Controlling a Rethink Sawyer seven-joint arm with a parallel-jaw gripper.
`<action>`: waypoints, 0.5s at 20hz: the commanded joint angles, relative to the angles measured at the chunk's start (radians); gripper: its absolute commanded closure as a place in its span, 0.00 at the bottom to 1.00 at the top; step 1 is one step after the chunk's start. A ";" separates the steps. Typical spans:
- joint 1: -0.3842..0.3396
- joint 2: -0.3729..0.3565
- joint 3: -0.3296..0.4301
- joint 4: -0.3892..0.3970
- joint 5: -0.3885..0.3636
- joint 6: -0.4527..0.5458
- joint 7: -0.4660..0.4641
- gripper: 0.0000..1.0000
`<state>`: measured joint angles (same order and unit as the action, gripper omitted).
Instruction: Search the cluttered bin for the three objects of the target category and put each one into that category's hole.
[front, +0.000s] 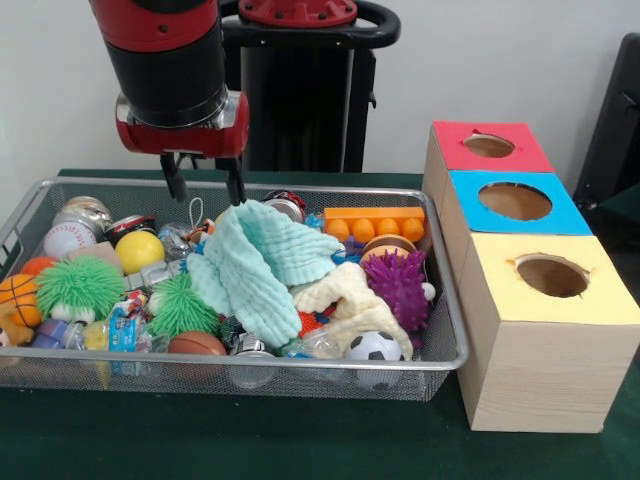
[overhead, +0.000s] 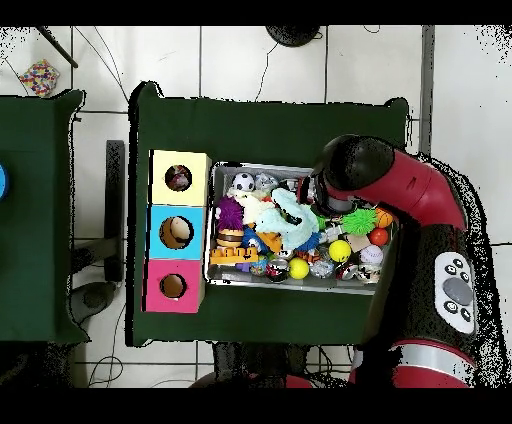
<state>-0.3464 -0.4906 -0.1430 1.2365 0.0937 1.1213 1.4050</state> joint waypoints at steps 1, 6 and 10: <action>-0.034 0.057 0.088 0.093 0.031 -0.019 0.130 0.00; -0.046 0.043 0.110 0.145 0.064 -0.069 0.132 0.00; -0.060 0.049 0.132 0.187 0.097 -0.117 0.124 0.00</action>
<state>-0.3728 -0.4805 -0.1337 1.2781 0.1293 1.1136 1.4050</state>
